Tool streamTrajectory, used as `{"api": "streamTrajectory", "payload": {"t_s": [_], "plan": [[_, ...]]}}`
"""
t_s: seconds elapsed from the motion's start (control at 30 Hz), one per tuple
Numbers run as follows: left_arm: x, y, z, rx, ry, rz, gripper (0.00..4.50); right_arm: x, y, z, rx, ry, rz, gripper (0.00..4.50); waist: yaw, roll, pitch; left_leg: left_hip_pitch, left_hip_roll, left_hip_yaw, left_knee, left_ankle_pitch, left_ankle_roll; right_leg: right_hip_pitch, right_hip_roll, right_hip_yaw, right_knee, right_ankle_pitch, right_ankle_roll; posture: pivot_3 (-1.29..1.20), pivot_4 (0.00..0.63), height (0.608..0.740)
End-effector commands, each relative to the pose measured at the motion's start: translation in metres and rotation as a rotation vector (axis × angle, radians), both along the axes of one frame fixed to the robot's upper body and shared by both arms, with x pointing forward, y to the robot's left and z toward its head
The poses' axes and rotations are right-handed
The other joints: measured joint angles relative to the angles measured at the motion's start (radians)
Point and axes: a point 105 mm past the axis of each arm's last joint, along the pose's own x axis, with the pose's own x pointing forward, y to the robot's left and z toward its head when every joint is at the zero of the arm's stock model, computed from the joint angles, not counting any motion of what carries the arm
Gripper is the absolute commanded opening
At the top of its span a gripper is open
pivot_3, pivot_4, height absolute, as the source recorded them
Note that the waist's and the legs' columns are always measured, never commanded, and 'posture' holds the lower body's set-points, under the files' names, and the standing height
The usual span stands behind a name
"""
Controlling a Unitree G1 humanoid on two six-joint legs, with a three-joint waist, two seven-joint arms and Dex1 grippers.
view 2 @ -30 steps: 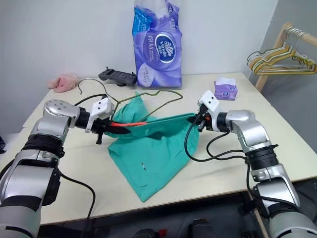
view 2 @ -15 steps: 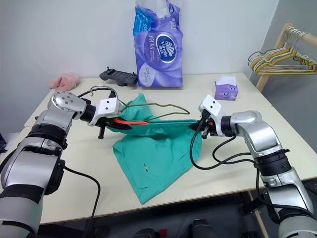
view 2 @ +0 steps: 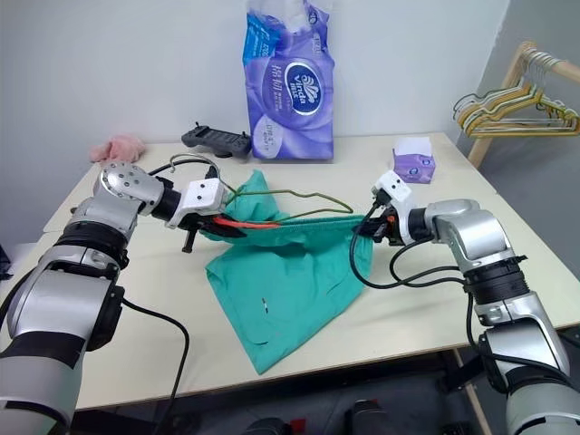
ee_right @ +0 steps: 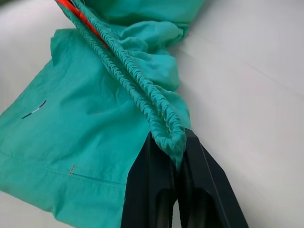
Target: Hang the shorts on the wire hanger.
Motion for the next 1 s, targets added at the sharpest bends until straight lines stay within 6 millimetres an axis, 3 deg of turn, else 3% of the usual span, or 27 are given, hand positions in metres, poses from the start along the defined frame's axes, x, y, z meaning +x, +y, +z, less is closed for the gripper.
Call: {"api": "streamTrajectory", "payload": {"t_s": [0.03, 0.27, 1.0], "plan": [[-0.005, 0.051, -0.007, 0.147, 0.000, 0.145, 0.00, 0.005, -0.027, 0.019, -0.035, -0.057, -0.085, 0.03, 0.001, 0.000, 0.000, 0.000, 0.000, 0.000, 0.000, 0.000, 0.000, 0.000, 0.000, 0.000, 0.000, 0.000, 0.000, -0.05, 0.018, 0.740], [0.004, 0.046, -0.008, 0.164, -0.053, 0.166, 0.00, -0.012, -0.023, 0.022, -0.055, -0.060, -0.038, 0.03, 0.002, 0.000, 0.000, 0.000, 0.000, 0.000, 0.000, 0.000, 0.000, 0.000, 0.000, 0.000, 0.000, 0.000, 0.000, -0.07, 0.017, 0.740], [0.013, 0.042, -0.009, 0.209, -0.098, 0.181, 0.00, -0.045, -0.035, 0.021, -0.113, -0.069, -0.018, 0.03, 0.000, 0.000, 0.000, 0.000, 0.000, 0.000, 0.000, 0.000, 0.000, 0.000, 0.000, -0.001, -0.001, 0.000, 0.000, -0.11, 0.013, 0.740]]}}
